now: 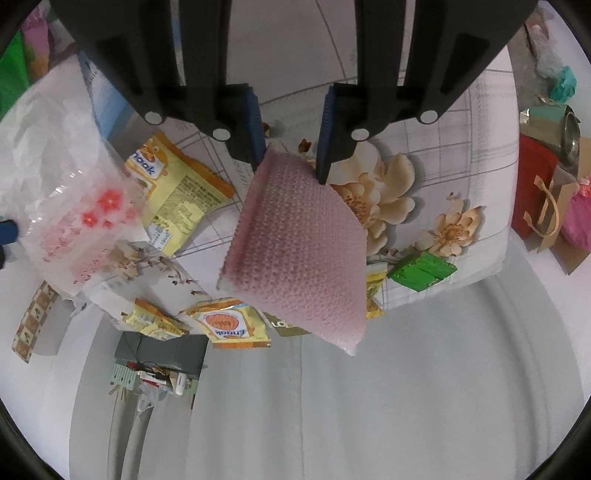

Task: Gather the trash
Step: 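Grasp the pink sponge with the left tool while the right tool reaches the plastic bag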

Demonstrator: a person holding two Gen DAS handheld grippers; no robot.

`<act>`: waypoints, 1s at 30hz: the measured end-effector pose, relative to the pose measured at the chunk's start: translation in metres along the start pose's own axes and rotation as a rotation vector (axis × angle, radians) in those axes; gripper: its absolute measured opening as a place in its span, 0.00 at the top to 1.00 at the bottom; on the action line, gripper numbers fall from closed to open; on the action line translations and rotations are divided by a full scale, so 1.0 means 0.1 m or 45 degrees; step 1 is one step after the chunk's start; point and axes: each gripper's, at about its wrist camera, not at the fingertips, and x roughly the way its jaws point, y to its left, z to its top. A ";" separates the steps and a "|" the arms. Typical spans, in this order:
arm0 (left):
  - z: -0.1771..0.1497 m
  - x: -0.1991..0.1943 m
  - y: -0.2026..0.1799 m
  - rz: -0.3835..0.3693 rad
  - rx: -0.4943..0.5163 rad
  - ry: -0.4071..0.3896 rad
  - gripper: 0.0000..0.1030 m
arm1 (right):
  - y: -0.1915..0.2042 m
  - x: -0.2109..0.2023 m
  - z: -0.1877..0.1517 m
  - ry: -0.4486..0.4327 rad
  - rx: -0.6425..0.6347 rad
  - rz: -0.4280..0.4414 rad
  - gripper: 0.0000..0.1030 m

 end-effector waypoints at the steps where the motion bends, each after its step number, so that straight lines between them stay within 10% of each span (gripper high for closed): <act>1: 0.00 -0.02 0.01 -0.006 -0.006 -0.002 0.75 | 0.00 0.01 0.01 -0.001 0.004 -0.008 0.63; 16: -0.05 -0.10 0.06 -0.038 -0.032 -0.015 0.75 | 0.05 0.15 0.14 -0.008 0.118 -0.037 0.61; 20: -0.06 -0.12 0.07 -0.042 -0.043 -0.022 0.75 | 0.05 0.25 0.17 0.006 0.130 -0.047 0.94; 30: -0.08 -0.24 0.12 -0.046 -0.066 -0.055 0.75 | 0.26 0.07 0.07 -0.089 -0.088 -0.021 1.00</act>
